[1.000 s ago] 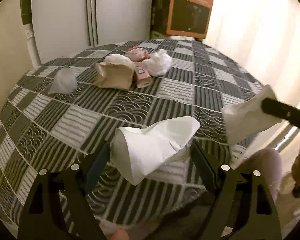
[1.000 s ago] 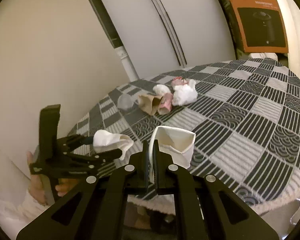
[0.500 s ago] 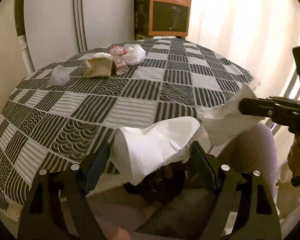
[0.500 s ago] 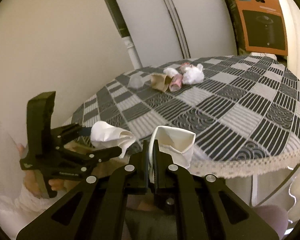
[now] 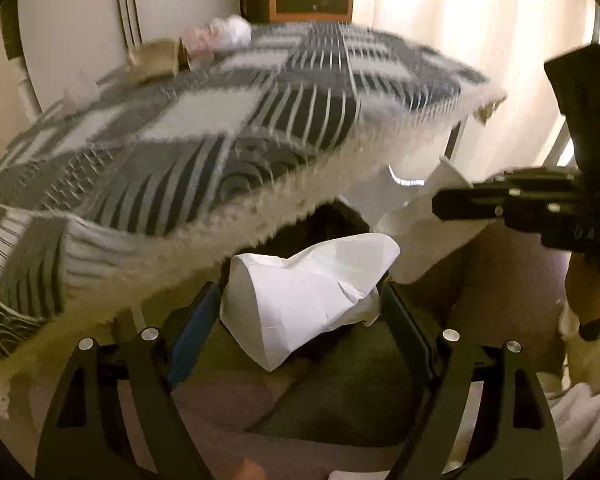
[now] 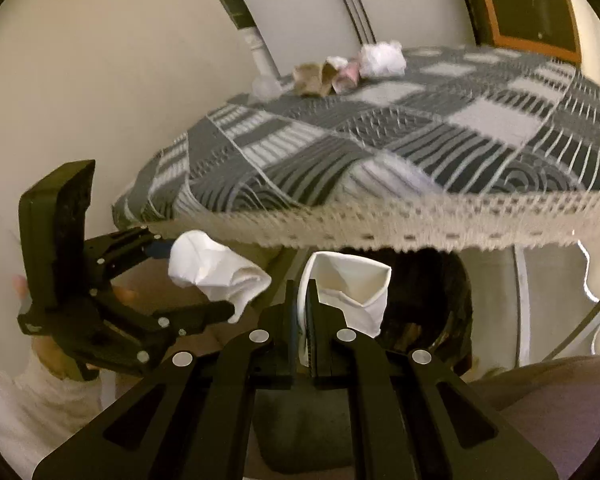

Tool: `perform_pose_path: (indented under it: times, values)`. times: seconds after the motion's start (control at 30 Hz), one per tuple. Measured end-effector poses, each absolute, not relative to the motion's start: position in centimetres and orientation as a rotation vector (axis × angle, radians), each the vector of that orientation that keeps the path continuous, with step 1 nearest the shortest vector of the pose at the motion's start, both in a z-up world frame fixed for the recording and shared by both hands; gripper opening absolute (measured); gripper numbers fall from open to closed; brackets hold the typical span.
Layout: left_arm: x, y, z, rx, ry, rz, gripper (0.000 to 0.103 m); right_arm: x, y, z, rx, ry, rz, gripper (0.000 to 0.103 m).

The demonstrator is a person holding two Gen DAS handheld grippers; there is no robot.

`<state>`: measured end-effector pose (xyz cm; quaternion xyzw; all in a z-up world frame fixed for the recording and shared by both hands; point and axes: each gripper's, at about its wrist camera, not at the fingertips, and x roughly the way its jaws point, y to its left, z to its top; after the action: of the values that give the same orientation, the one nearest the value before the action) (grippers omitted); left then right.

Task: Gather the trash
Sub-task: 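Lower both tools under the table and release cup and tissue into the bin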

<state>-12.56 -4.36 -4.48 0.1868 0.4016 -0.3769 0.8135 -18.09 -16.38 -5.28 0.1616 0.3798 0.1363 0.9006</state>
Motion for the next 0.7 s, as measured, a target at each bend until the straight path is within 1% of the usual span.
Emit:
perform_pose_path:
  times: [0.37,0.6,0.63,0.7]
  values:
    - [-10.2,-6.7,-10.8,0.472,0.982,-0.840,0.081,-15.0,-17.6,-10.8,0.372,0.888,0.244,0.005]
    - [-8.8,-8.1,-12.7,0.507,1.005,-0.846,0.081,-12.7,-19.1,-12.9,0.391,0.923,0.218,0.005]
    - [-8.7,-8.2,-12.7,0.506,1.002,-0.848,0.081,-12.5,-19.3,-13.0,0.391,0.921,0.216,0.008]
    - [-8.5,-8.3,-12.8,0.489,0.986,-0.862,0.083,-12.2,-19.6,-12.9,0.382,0.903,0.203,0.008]
